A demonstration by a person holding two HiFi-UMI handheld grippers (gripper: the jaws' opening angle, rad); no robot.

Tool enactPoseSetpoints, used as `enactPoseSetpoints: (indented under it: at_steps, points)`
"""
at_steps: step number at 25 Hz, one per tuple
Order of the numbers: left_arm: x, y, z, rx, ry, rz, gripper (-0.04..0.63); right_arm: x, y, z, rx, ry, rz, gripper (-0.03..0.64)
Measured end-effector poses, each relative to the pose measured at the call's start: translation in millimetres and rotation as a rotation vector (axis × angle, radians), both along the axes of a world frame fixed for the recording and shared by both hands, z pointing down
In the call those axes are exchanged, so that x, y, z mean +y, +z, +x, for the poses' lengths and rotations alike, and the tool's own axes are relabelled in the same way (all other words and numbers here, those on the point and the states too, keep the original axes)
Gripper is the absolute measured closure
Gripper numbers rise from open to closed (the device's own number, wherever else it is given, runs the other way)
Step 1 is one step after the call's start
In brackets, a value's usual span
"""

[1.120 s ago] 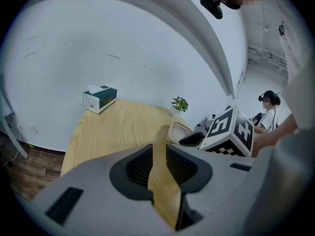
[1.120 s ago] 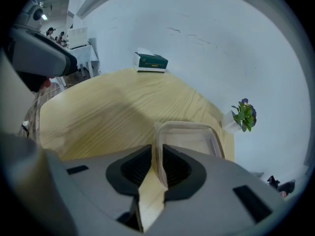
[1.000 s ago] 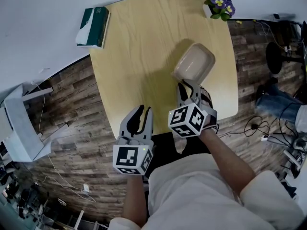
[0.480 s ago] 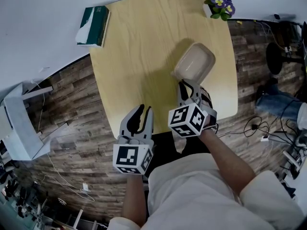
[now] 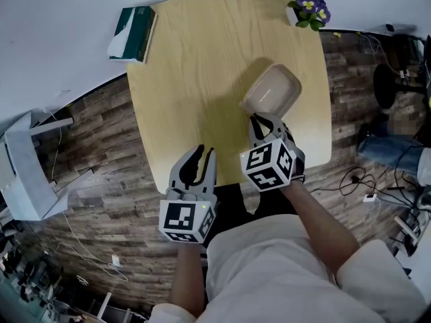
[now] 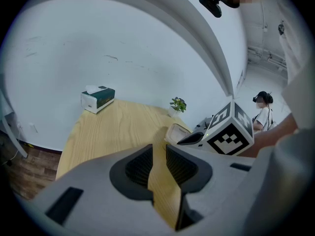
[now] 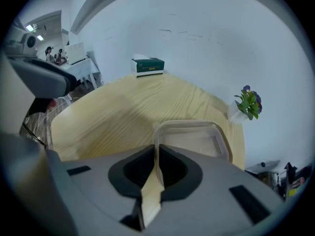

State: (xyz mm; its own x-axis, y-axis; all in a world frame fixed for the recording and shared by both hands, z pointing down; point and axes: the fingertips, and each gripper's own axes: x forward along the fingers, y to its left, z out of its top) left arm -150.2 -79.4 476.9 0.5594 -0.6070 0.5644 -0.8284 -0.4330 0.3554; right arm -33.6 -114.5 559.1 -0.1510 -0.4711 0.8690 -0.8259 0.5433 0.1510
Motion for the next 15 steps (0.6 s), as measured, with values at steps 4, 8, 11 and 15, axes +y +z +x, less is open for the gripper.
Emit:
enactPoseSetpoints:
  at_steps: [4,8,11,15]
  points:
    - [1,-1,5,0.004,-0.006,0.004,0.52,4,-1,-2,-0.118,0.036,-0.058,0.591]
    - [3,-2,9,0.005,-0.014,0.007,0.52,6,-3,-2,-0.21,0.064,-0.1,0.597]
    - [5,-1,14,0.005,-0.022,0.007,0.52,8,-5,-2,-0.264,0.072,-0.126,0.597]
    - [8,1,21,0.009,-0.035,0.004,0.52,13,-7,0,-0.324,0.065,-0.159,0.597]
